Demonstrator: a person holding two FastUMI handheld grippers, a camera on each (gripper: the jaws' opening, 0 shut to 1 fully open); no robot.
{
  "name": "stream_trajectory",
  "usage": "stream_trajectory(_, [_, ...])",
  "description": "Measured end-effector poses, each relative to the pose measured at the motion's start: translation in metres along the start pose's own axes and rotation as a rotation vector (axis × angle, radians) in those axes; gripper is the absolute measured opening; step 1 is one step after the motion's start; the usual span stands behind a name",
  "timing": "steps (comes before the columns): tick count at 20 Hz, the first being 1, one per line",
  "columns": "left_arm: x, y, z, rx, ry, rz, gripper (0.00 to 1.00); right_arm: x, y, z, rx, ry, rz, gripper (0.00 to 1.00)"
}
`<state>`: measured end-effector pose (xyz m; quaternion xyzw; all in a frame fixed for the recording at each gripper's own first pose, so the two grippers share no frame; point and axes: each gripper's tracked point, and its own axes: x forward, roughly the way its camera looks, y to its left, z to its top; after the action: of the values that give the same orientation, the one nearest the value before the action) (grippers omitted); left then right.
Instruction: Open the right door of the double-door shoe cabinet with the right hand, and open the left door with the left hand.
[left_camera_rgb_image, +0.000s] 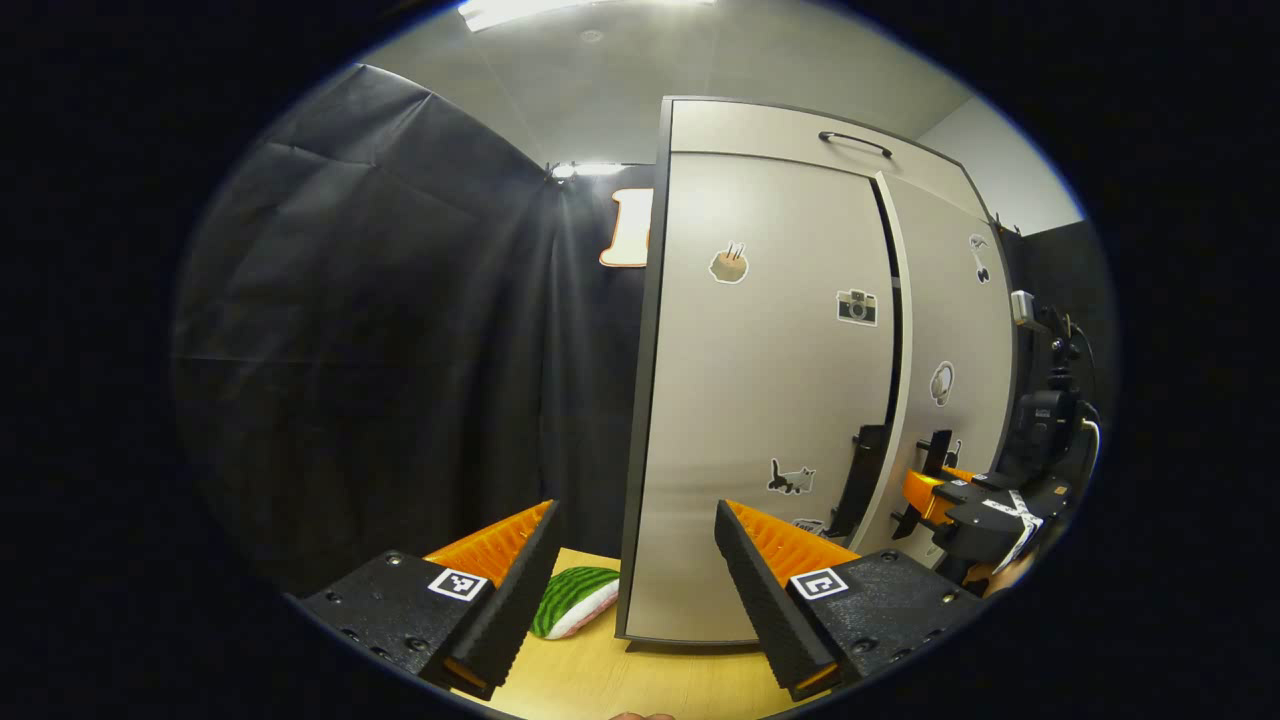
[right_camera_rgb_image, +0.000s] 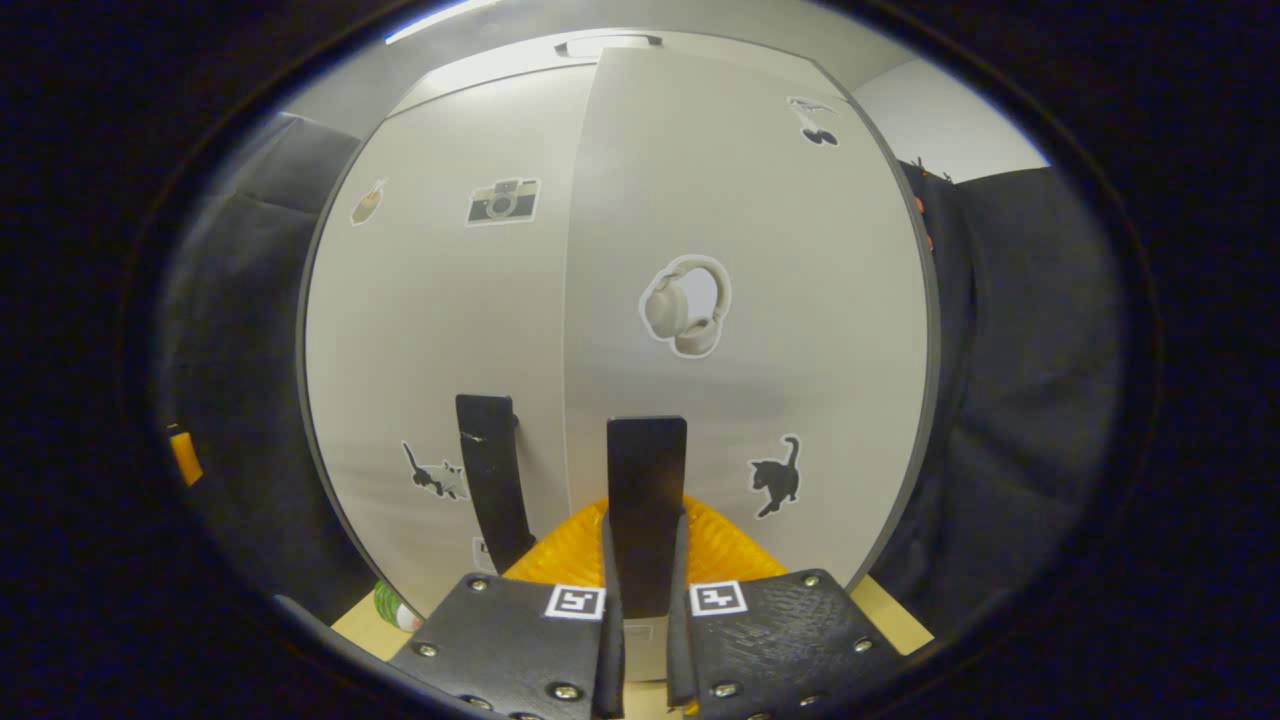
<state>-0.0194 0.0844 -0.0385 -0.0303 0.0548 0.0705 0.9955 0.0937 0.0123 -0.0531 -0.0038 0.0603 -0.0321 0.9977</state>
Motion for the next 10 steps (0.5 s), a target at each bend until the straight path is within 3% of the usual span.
stream_trajectory(10, [-0.029,-0.008,0.002,-0.001,-0.009,-0.024,0.94,-0.015,-0.010,0.003,0.014,-0.020,-0.039,0.17])
